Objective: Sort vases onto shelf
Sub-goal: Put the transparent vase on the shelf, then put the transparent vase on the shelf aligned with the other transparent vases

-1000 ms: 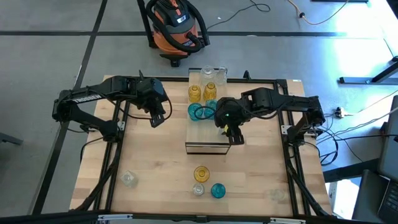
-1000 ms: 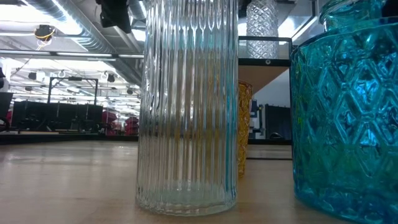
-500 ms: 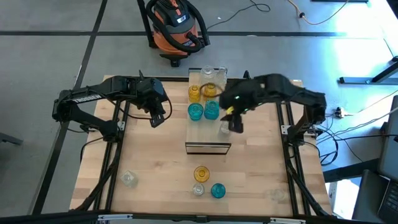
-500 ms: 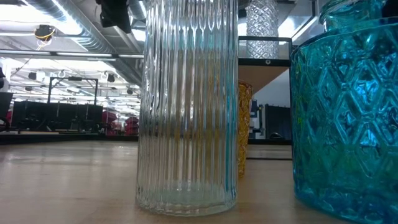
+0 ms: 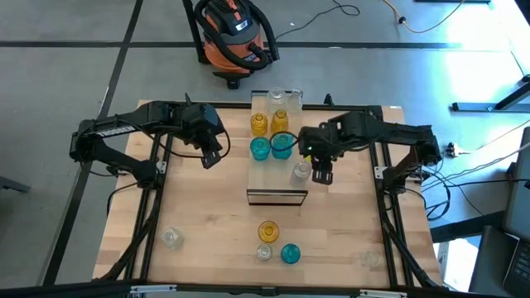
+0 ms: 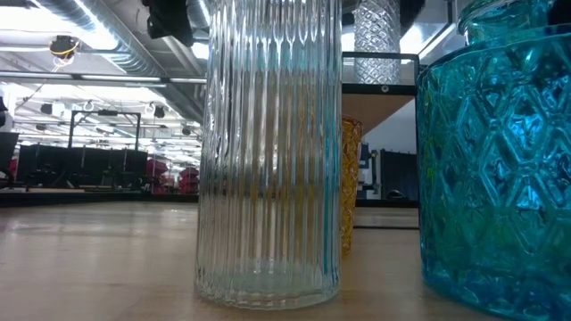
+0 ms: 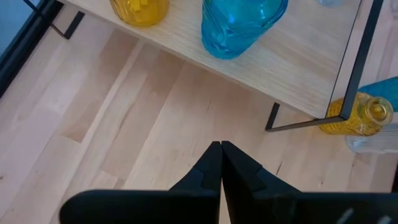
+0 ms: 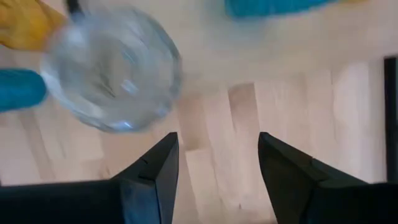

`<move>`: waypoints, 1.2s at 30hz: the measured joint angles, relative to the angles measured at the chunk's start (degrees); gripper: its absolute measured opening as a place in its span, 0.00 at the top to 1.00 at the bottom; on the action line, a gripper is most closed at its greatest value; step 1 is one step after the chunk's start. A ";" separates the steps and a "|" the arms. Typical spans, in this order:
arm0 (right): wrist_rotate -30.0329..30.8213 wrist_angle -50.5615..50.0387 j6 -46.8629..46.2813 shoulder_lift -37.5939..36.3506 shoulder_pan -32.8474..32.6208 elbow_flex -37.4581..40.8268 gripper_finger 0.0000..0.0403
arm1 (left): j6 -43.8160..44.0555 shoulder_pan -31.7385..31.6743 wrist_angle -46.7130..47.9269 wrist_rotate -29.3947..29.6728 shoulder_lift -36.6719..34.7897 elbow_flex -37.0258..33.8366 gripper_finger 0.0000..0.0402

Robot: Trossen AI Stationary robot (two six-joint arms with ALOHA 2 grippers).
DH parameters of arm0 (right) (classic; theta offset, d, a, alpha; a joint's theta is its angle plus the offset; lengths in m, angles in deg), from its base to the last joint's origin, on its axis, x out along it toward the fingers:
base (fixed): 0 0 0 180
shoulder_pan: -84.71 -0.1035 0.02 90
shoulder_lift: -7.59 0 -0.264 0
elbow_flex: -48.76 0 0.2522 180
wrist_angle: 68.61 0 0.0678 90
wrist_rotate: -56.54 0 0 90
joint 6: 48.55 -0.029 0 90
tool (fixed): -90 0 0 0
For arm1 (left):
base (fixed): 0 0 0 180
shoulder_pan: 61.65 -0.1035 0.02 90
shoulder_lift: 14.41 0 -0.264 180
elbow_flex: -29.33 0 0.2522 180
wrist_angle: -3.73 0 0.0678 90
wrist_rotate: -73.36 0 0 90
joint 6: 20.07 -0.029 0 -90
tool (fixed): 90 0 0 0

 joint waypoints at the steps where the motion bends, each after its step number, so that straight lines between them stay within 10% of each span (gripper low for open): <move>1: 0.33 -0.01 -0.01 -0.14 0.02 1.13 0.55 | 0.00 0.00 0.19 0.00 0.00 0.00 1.00; 24: -0.09 -0.75 -8.43 -0.79 0.00 3.43 0.55 | 0.07 0.00 0.55 -0.24 0.00 0.00 1.00; 36: -19.18 9.86 -29.76 -15.76 -14.92 21.32 0.55 | -1.52 0.02 0.61 -0.43 0.00 -0.23 1.00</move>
